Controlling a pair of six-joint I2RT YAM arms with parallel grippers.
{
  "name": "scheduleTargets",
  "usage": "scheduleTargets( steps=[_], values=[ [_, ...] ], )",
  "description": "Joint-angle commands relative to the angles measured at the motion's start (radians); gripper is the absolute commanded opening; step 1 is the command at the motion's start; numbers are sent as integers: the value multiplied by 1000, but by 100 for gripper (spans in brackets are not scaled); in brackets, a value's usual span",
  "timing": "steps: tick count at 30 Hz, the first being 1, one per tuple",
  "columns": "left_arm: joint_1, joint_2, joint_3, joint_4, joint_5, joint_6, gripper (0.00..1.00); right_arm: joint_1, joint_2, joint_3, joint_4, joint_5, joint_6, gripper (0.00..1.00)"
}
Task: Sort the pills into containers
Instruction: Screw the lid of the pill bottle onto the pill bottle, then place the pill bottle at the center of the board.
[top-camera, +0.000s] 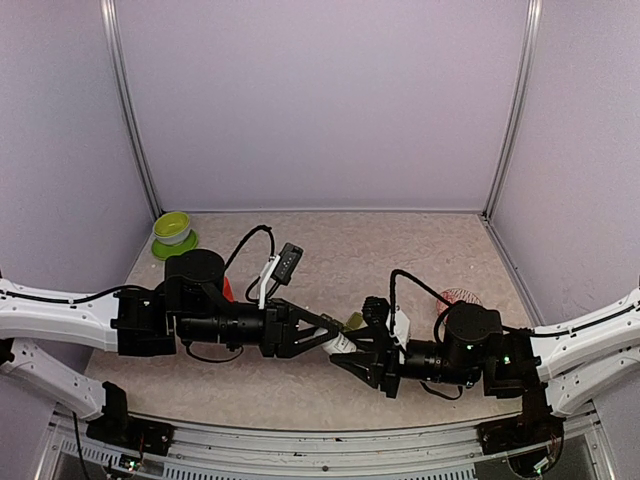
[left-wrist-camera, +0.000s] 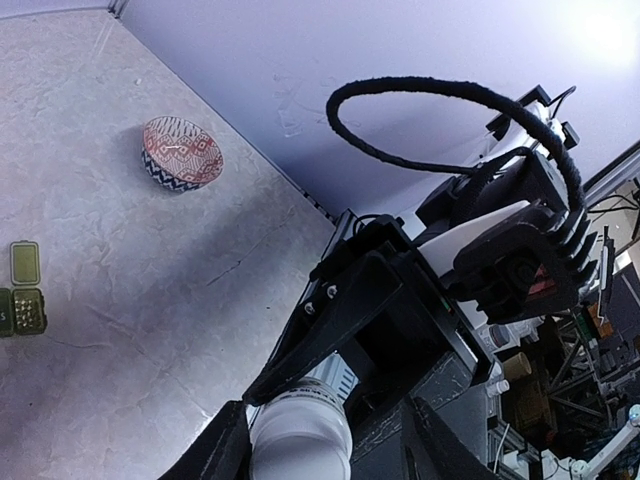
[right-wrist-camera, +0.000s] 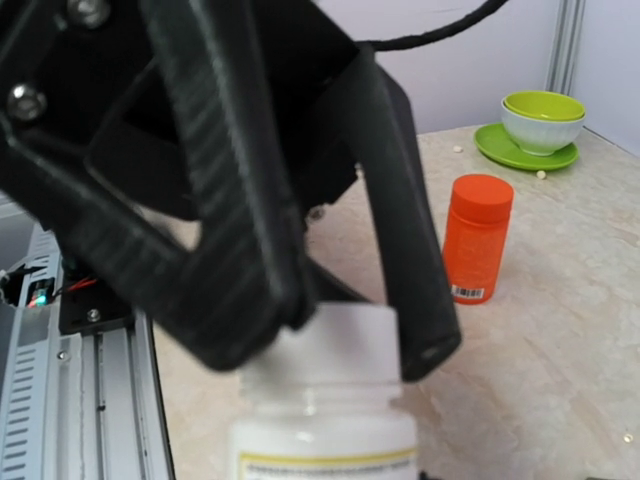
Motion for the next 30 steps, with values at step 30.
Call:
scheduleTargets(
  steps=[30],
  values=[
    [-13,17,34,-22,-29,24,22,5,-12,-2,19,52,16,35]
  ],
)
